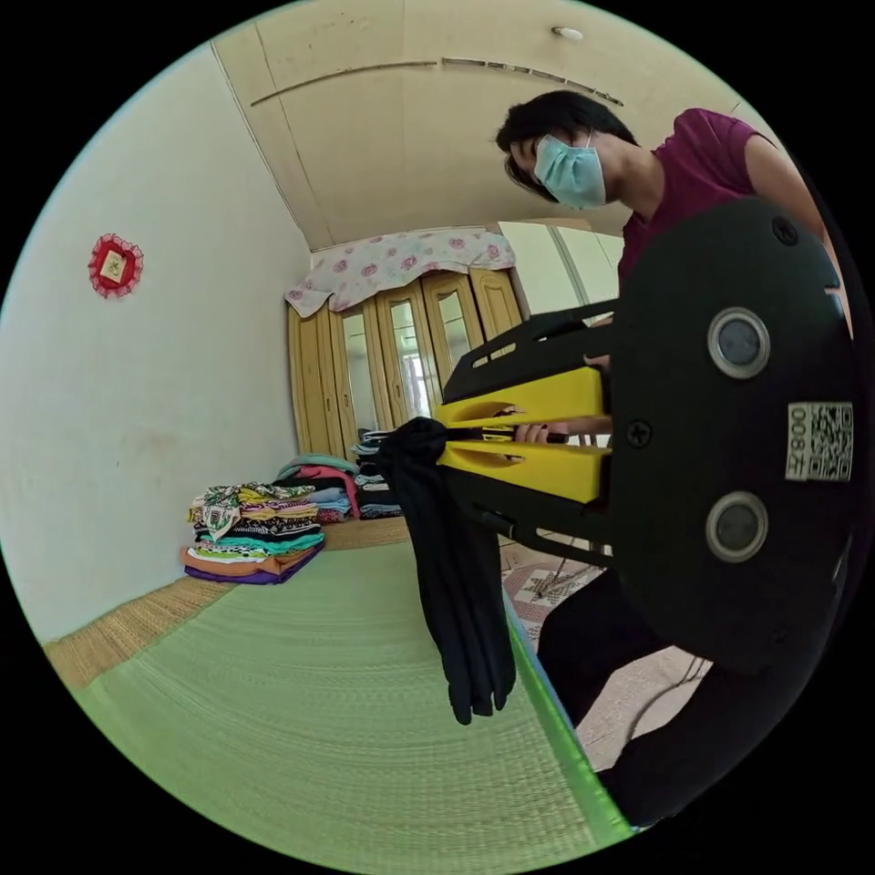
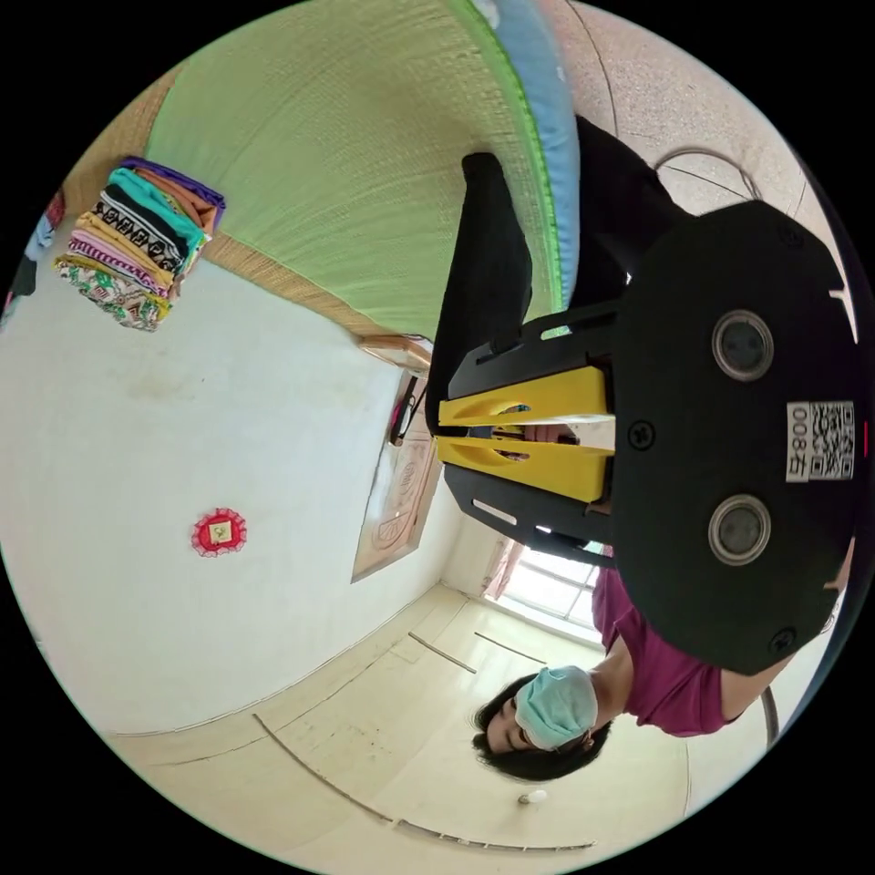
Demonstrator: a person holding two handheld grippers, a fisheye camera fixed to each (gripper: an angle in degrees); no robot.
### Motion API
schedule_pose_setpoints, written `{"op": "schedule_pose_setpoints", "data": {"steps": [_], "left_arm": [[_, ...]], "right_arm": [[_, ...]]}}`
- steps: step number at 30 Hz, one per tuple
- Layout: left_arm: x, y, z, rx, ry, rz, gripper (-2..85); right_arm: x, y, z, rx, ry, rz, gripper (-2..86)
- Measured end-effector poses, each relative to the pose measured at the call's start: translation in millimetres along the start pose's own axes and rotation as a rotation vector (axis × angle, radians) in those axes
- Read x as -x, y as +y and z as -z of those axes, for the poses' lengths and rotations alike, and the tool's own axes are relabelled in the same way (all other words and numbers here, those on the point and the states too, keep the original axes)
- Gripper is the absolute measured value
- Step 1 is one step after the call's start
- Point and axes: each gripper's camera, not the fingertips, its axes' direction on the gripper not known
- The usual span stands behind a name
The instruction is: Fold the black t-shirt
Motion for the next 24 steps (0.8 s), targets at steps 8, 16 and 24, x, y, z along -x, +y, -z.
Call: {"op": "schedule_pose_setpoints", "data": {"steps": [8,16,24], "left_arm": [[53,-148,-172,0.015,0.027,-0.121,2.5],[236,-175,-358,0.202,-0.162,0.024,2.5],[428,-112,-456,0.347,-0.225,0.349,2.0]], "right_arm": [[30,-177,88,-0.057,0.133,0.166,1.6],[-64,-215,200,-0.126,0.329,0.001,1.7],[-219,-168,278,-0.246,0.355,-0.366,1.6]]}}
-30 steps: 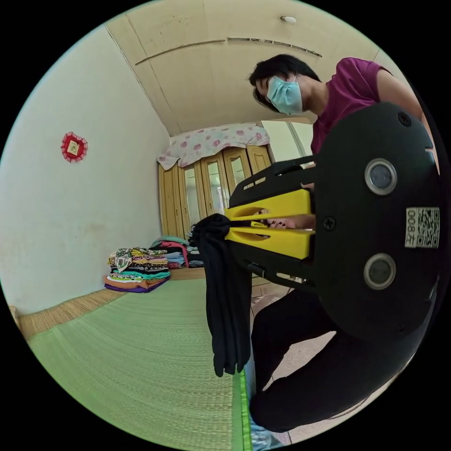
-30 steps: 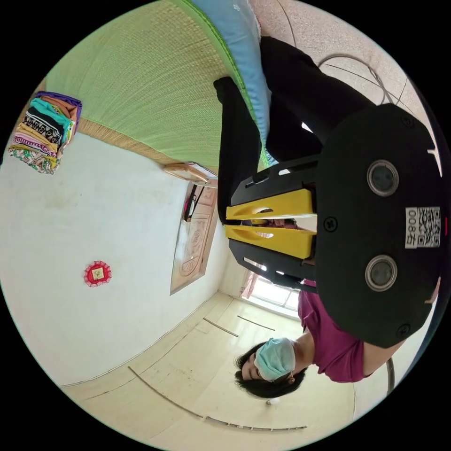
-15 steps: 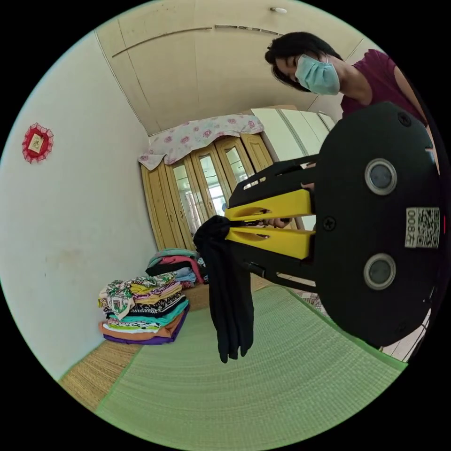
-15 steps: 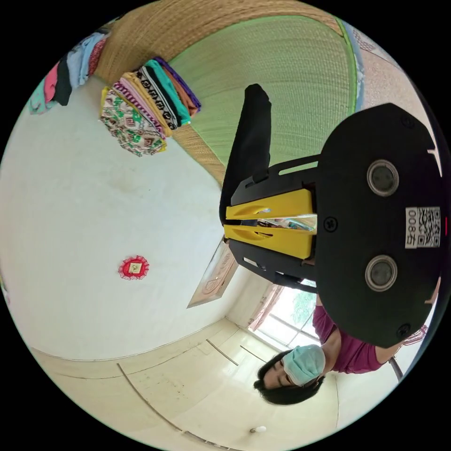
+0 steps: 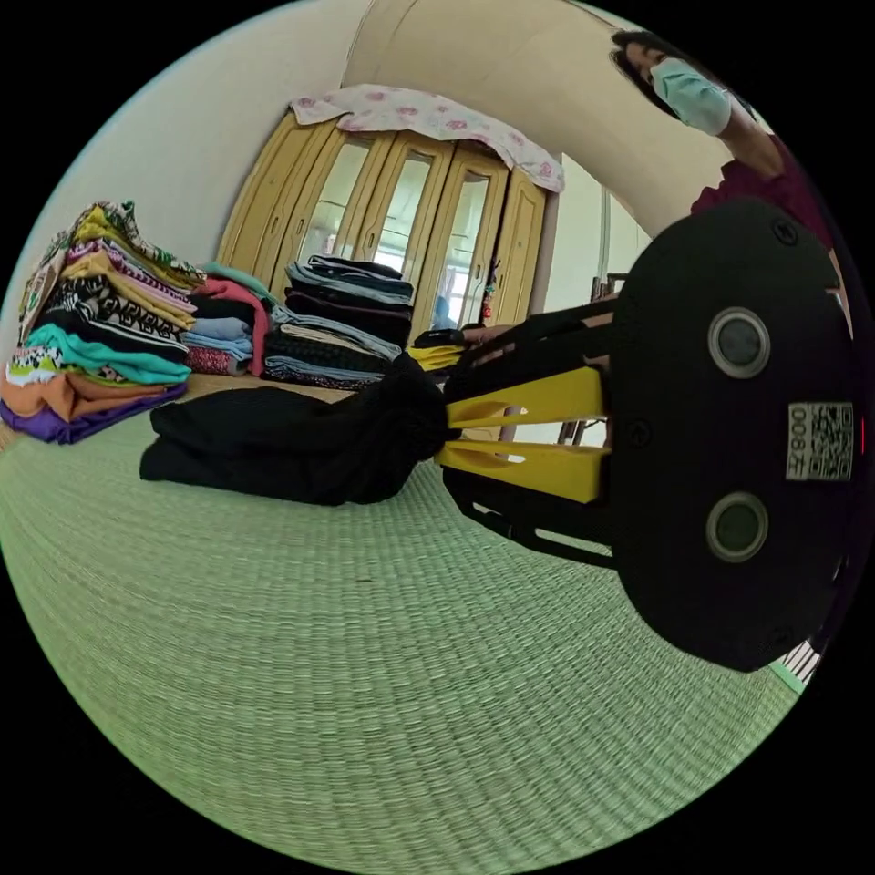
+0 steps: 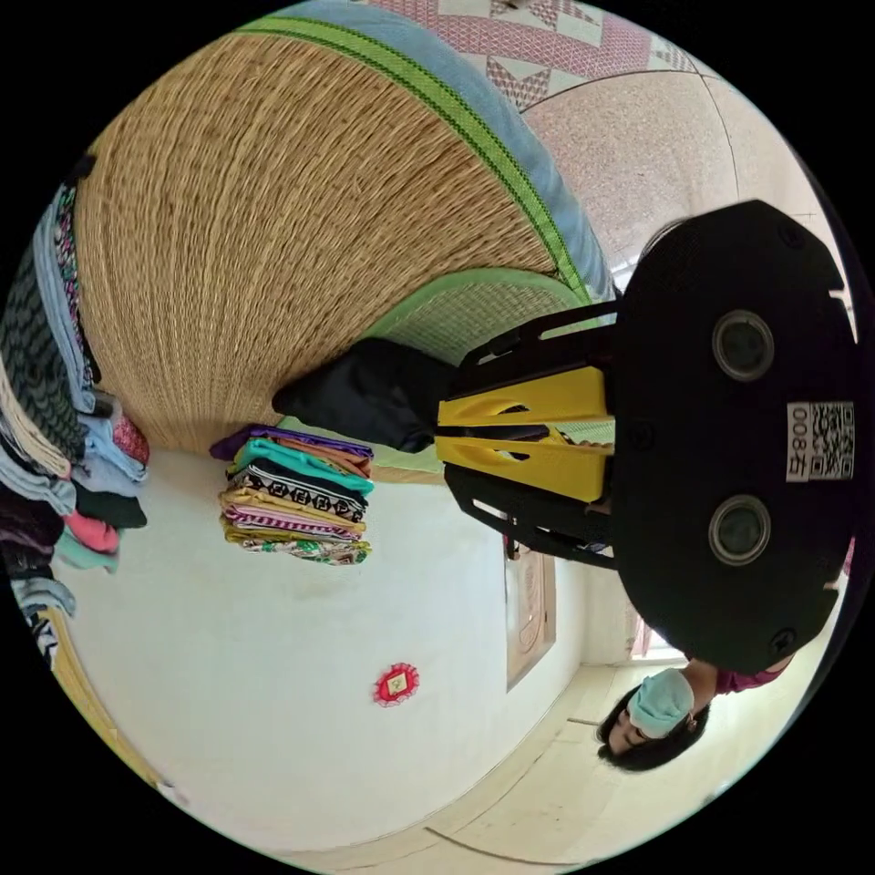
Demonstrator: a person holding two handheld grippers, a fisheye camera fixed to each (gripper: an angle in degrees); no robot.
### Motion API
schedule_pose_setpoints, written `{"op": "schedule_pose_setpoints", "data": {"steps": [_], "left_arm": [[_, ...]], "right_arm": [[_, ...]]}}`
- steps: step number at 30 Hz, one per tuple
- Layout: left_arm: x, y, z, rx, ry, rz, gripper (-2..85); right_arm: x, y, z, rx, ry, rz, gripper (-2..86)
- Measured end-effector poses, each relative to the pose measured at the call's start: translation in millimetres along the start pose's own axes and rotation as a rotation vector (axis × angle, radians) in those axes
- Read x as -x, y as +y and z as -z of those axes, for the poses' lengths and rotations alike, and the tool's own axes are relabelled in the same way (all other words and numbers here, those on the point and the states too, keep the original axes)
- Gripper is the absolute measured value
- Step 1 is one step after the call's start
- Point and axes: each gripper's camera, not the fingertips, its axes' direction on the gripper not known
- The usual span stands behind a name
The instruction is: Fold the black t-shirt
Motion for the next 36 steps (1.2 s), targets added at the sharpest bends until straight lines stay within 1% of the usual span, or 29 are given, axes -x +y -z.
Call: {"op": "schedule_pose_setpoints", "data": {"steps": [5,11,13,18,22,26,27,29,30,31,32,34,35,36], "left_arm": [[16,-25,-47,0.07,-0.044,-0.044,1.8],[34,-43,-99,0.119,-0.101,-0.068,2.0],[46,-43,-111,0.116,-0.087,-0.054,2.2],[64,-38,-131,0.143,-0.058,-0.051,3.0],[77,-23,-136,0.176,-0.052,-0.061,3.5],[80,-1,-120,0.167,-0.054,-0.105,2.3],[74,8,-108,0.158,-0.096,-0.158,1.6],[63,22,-88,0.15,-0.191,-0.24,1.0],[53,33,-72,0.132,-0.277,-0.295,0.7],[44,45,-58,0.115,-0.374,-0.347,0.5],[39,51,-51,0.106,-0.424,-0.37,0.4],[26,75,-34,0.075,-0.621,-0.445,0.3],[24,80,-31,0.071,-0.673,-0.46,0.2],[23,90,-28,0.058,-0.777,-0.463,0.2]], "right_arm": [[-18,-14,23,-0.005,0.099,-0.017,1.5],[-43,-19,37,-0.05,0.115,-0.084,1.3],[-49,-18,37,-0.064,0.113,-0.096,1.3],[-60,-14,34,-0.104,0.067,-0.128,1.1],[-59,-3,38,-0.171,0.048,-0.133,0.6],[-36,23,38,-0.266,0.122,-0.077,0.1],[-27,27,35,-0.27,0.139,-0.05,0.1],[14,48,2,-0.23,0.21,0.088,0.0],[26,52,-11,-0.202,0.241,0.13,0.0],[49,63,-40,-0.143,0.318,0.212,0.0],[68,73,-70,-0.095,0.392,0.275,0.0],[86,85,-114,-0.03,0.472,0.349,0.1],[94,91,-140,0.009,0.506,0.379,0.1],[98,94,-152,0.027,0.517,0.395,0.1]]}}
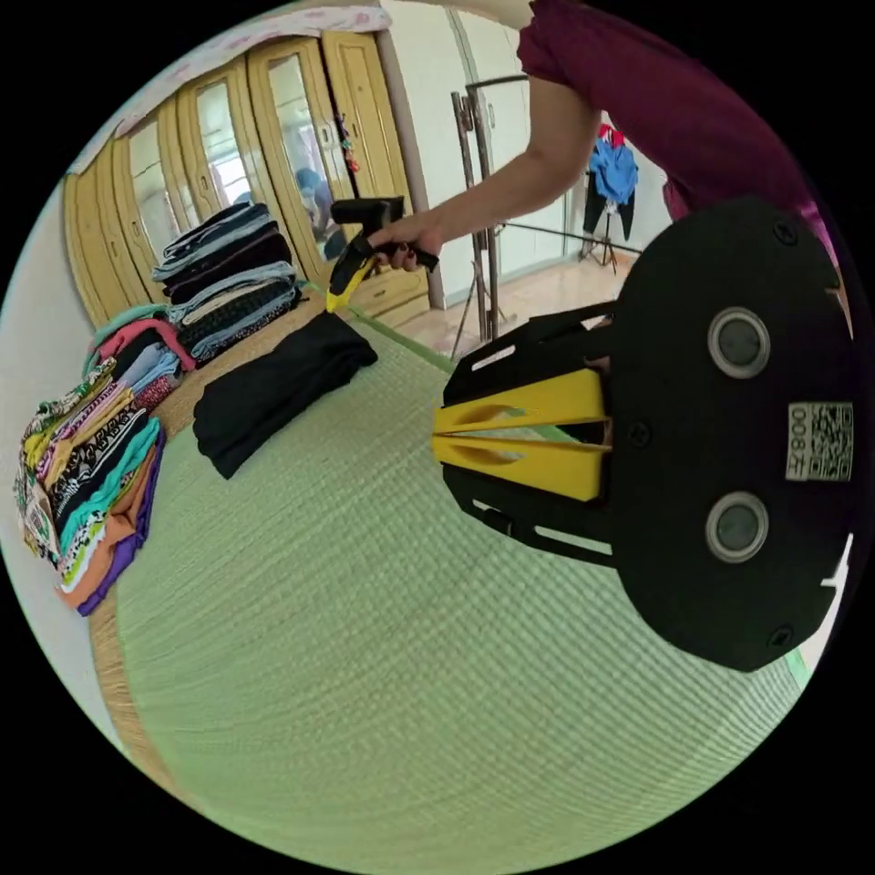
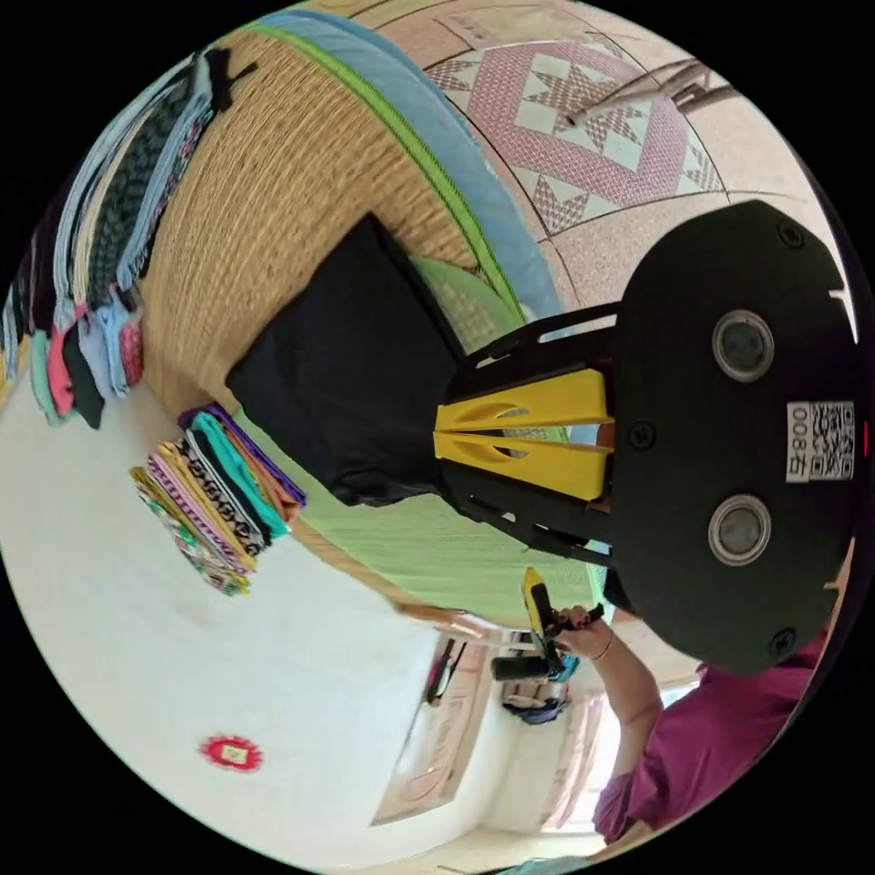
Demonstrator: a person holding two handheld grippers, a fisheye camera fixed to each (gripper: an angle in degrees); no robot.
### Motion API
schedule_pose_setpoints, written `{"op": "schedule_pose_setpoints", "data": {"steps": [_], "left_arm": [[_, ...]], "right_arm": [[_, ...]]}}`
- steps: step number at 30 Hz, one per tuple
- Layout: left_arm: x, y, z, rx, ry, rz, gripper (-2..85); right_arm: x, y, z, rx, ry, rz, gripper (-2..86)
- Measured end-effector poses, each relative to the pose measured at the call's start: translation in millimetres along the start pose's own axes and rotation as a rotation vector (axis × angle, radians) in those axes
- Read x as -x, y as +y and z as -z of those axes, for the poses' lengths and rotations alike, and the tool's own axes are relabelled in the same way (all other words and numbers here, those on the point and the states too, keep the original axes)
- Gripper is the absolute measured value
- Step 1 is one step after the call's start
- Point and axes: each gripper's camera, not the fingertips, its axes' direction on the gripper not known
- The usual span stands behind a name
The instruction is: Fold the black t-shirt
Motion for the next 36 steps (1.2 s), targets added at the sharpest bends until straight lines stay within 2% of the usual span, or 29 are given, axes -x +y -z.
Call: {"op": "schedule_pose_setpoints", "data": {"steps": [4,7,14,18,23,28,36], "left_arm": [[-14,28,-11,0.073,-0.208,-0.043,0.2],[-32,46,-11,0.017,-0.25,-0.082,0.2],[-41,78,6,-0.079,-0.188,-0.07,0.3],[-41,93,21,-0.103,-0.133,-0.05,0.3],[-60,112,41,-0.145,-0.187,-0.089,0.2],[-76,131,68,-0.175,-0.242,-0.128,0.2],[-78,152,121,-0.2,-0.226,-0.128,0.2]], "right_arm": [[71,-3,-28,0.001,0.114,0.137,0.4],[121,-16,-31,-0.055,0.226,0.234,1.2],[233,-136,-37,-0.245,0.235,0.414,6.4],[294,-215,-52,-0.294,0.249,0.448,7.5],[361,-310,-82,-0.291,0.259,0.447,8.4],[369,-362,-127,-0.199,0.391,0.359,8.3],[351,-373,-124,-0.204,0.283,0.287,2.1]]}}
